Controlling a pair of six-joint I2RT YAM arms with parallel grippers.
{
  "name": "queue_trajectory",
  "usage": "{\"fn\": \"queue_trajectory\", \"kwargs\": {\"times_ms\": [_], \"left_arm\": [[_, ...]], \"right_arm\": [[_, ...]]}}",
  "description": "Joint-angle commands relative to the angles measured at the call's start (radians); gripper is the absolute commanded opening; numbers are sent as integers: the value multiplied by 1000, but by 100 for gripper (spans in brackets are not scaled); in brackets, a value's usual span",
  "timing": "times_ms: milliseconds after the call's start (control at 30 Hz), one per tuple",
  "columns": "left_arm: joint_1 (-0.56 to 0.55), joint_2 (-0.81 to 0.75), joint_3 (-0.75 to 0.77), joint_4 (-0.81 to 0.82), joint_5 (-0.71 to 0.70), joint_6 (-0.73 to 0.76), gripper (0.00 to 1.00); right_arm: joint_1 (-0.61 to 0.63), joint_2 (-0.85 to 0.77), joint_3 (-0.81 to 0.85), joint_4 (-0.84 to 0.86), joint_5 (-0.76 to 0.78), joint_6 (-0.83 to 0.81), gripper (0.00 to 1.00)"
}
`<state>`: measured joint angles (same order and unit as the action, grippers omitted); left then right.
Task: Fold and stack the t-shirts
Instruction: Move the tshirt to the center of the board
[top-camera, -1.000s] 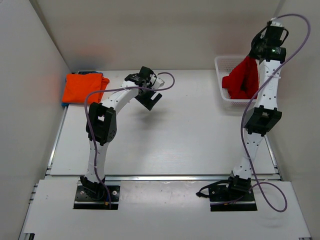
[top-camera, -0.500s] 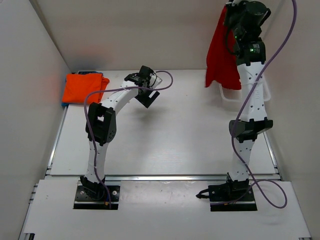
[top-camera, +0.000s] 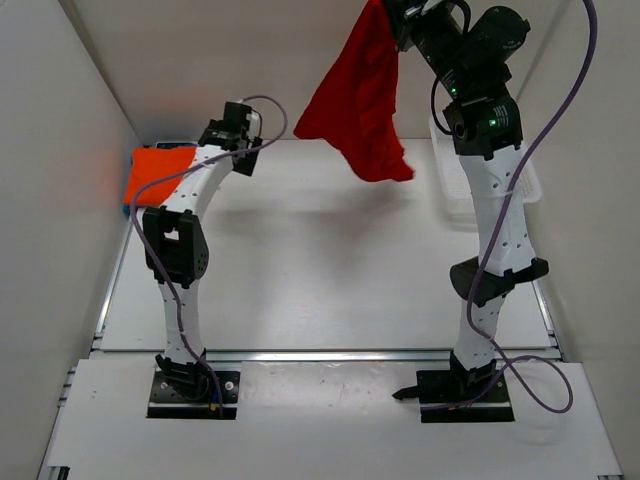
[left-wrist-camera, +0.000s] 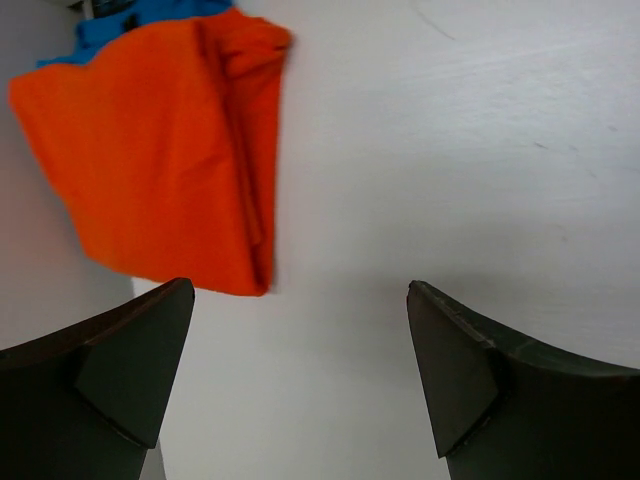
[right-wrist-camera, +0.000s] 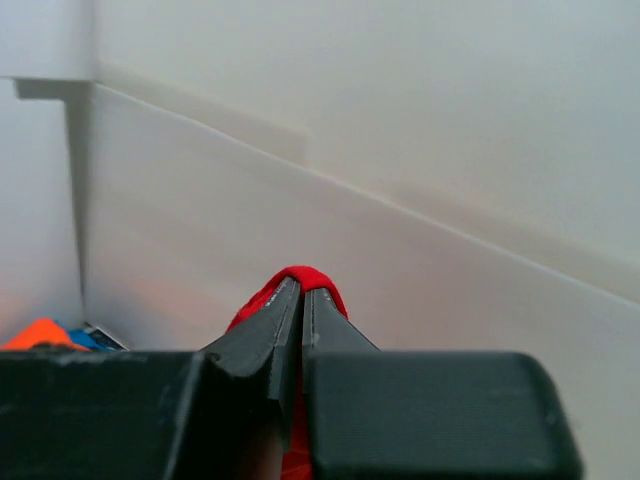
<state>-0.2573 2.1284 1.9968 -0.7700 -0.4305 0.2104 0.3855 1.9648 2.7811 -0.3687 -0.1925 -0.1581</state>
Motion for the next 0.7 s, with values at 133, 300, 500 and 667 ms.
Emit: {"fn": "queue_trajectory", "kwargs": {"times_ms": [133, 300, 500, 667], "left_arm": [[122, -169, 103, 32, -11, -6, 99], [110, -185, 82, 34, -13, 9, 99], [115, -168, 112, 12, 74, 24, 99], [93, -153, 155, -31, 183, 67, 99]], "right_arm": [[53, -37, 18, 117, -33, 20, 0], [-12, -31, -99, 70, -19, 84, 0], [-82, 49, -170, 138, -131, 290, 0], [-60, 65, -210, 137, -212, 331, 0]]}}
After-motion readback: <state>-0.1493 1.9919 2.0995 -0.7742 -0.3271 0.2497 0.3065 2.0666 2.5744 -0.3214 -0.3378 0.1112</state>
